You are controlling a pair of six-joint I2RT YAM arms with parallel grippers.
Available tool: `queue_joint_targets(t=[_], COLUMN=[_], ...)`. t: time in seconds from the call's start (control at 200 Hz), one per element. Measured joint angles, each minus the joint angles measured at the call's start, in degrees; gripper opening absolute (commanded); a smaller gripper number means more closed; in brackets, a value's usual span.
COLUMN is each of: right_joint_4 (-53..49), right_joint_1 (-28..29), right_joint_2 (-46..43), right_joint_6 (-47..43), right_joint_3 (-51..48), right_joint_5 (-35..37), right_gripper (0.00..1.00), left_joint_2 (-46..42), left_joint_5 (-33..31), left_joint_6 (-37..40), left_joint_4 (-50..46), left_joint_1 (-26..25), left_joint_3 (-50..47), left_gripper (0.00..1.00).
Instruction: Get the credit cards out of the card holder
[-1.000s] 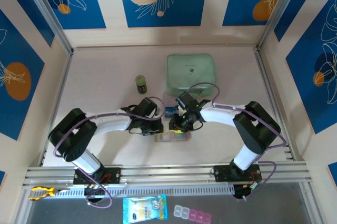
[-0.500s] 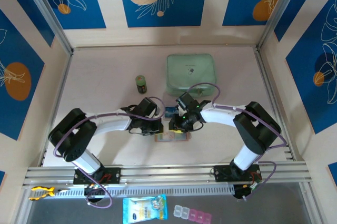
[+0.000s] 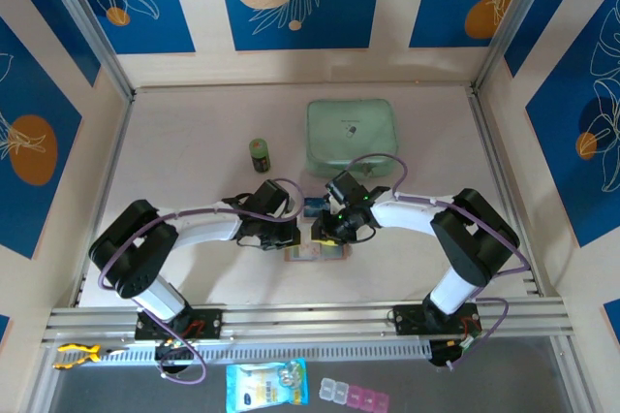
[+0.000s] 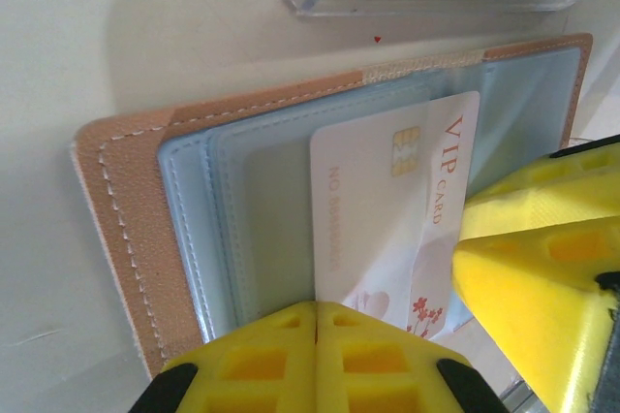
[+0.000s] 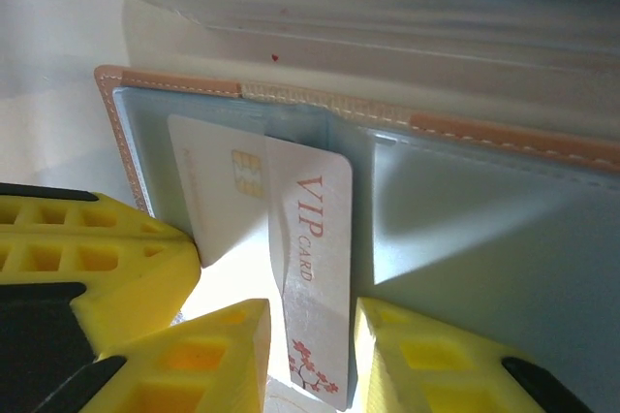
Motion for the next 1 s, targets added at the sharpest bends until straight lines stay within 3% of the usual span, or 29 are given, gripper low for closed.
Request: queue_joint_targets(t=[0.535, 1.0], right_joint_4=[2.8, 3.3], right_joint_1=[-0.8, -1.1], right_joint_2=[-0.2, 0.4], right_joint_6=[0.4, 0.4], right_joint_3=[-1.2, -0.9], right_joint_5=[-2.0, -3.1], right_gripper=[0.19, 0.26], left_joint_2=[0.0, 0.1], left_joint_5=[0.0, 0.0], left_joint_6=[0.0, 0.0], left_joint_4=[-1.1, -1.7], left_joint_1=[0.0, 0.0], left_joint_3=[0.3, 0.6], left_gripper=[0.06, 0.06])
